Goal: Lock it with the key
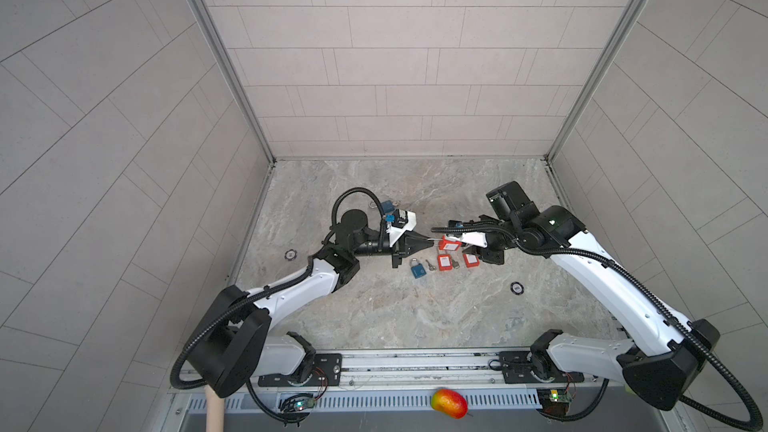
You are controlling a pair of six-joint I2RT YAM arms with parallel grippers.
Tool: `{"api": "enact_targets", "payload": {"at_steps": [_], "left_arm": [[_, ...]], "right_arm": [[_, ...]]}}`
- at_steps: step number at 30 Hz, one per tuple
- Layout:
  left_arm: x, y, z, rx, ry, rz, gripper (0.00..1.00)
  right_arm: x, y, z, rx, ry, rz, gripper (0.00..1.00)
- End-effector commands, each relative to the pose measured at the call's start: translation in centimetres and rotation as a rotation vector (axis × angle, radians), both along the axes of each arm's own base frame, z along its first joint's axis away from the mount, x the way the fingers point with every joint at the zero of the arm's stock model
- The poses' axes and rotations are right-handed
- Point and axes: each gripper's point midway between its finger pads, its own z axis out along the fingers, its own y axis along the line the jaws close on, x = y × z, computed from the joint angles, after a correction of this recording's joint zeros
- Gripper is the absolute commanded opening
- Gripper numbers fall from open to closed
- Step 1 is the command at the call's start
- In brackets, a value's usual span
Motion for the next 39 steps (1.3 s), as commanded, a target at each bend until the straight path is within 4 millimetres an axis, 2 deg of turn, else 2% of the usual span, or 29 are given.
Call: {"api": "enact_targets", "payload": {"at_steps": [1, 3, 8, 20, 24, 32, 39], "left_arm": [[-0.2, -0.3, 2.0, -0.029, -0.065, -0.028, 0.00], [-0.3, -0.3, 1.9, -0.022, -0.068, -0.028, 0.00], [-0.3, -0.2, 1.7, -0.008, -0.076, -0.025, 0.00], [-0.5, -0.2, 1.8, 0.002, -0.092, -0.021, 0.00], [-0.5, 0.0, 1.8, 0.005, -0.097, -0.010, 0.00], [-0.3, 0.6, 1.7, 0.026, -0.110, 0.021, 0.00], [-0.4, 0.8, 1.5, 0.039, -0.095, 0.018, 0.00]], "right_arm": [[-0.2, 0.0, 1.5, 0.018, -0.028, 0.010, 0.30], [-0.5, 0.4, 1.7, 0.032, 0.001, 0.022, 0.27], [-1.3, 0.7, 0.6, 0.014, 0.079, 0.055, 0.20], [-2.1, 0.7, 0.1, 0.013, 0.130, 0.069, 0.09], [-2.4, 0.1, -0.4, -0.023, 0.141, 0.075, 0.05], [-2.2, -1.6, -1.2, -0.060, 0.143, 0.043, 0.03], [-1.4, -2.8, -1.1, -0.070, 0.096, 0.012, 0.01]]}}
